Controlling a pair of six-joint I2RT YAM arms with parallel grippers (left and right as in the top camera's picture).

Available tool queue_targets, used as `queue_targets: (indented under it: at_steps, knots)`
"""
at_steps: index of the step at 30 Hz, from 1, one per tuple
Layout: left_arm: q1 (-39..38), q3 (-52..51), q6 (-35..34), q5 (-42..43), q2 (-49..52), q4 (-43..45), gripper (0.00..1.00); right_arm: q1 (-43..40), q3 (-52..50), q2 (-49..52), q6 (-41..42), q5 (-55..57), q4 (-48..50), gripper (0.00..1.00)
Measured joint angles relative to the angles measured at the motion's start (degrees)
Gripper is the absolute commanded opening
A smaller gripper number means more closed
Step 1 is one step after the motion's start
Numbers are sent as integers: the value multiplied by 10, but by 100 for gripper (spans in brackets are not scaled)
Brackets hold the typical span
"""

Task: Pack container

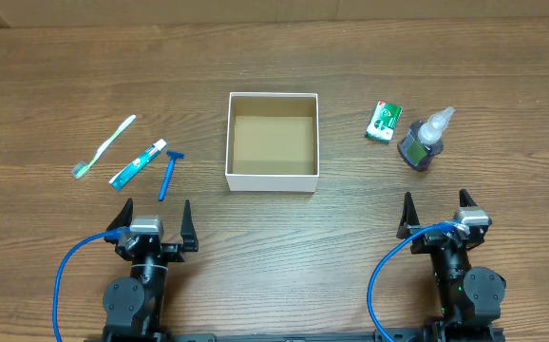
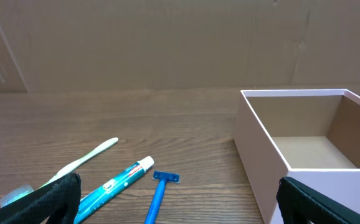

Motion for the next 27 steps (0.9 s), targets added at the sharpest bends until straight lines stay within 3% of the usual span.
queue_targets:
  at_steps: [6,27]
  knots:
    - [79,0,22,7,0,0,100,0,0,3,52,-52,37,100]
    - [80,0,35,9,0,0,100,0,0,3,77,-75,37,100]
